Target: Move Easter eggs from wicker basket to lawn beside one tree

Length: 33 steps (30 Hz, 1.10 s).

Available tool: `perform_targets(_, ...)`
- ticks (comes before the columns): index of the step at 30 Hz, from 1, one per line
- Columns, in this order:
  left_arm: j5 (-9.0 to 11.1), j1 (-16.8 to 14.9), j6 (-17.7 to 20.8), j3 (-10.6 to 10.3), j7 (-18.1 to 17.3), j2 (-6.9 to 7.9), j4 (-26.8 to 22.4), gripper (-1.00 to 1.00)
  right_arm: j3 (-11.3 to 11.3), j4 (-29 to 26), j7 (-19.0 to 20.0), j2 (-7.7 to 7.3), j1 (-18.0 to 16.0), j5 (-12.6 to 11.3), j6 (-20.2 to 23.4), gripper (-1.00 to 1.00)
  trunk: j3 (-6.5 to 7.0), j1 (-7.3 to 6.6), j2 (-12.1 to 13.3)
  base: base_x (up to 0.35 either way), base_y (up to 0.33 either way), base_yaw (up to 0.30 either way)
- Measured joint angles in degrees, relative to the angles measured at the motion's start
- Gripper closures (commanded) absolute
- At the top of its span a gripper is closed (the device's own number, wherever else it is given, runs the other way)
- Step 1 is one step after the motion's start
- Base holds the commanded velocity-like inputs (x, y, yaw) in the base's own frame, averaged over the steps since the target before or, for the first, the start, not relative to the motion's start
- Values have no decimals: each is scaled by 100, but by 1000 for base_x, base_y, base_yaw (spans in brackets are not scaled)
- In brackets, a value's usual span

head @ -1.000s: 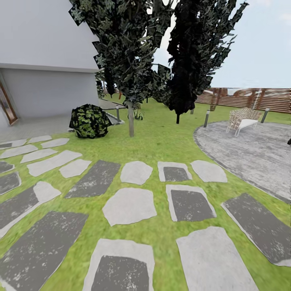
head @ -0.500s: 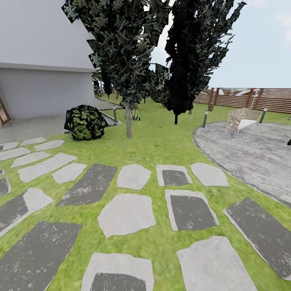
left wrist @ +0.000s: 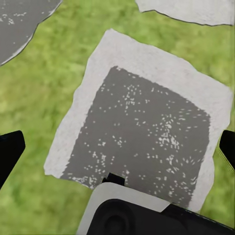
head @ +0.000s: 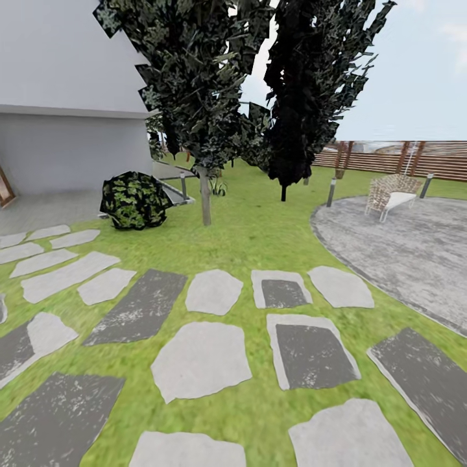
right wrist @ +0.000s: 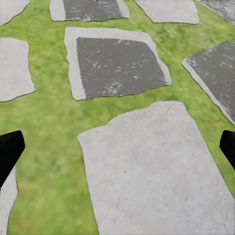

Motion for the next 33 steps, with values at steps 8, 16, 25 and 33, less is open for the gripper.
perform_targets(8, 1, -1, 2, 0, 10, 0, 0, -100, -1, 0, 0, 0, 0, 0, 0, -100, 0, 0, 0, 335, 0, 0)
perform_targets(16, 2, -4, 2, 0, 14, 0, 0, -100, 0, 0, 0, 0, 0, 0, 0, -100, 0, 0, 0, 335, 0, 0)
perform_targets(25, 2, -2, 1, 0, 13, 0, 1, -100, 1, -1, 0, 0, 0, 0, 0, -100, 0, 0, 0, 335, 0, -103)
perform_targets(33, 0, -3, 1, 0, 1, 0, 1, -100, 0, -1, 0, 0, 0, 0, 0, -100, 0, 0, 0, 335, 0, -154)
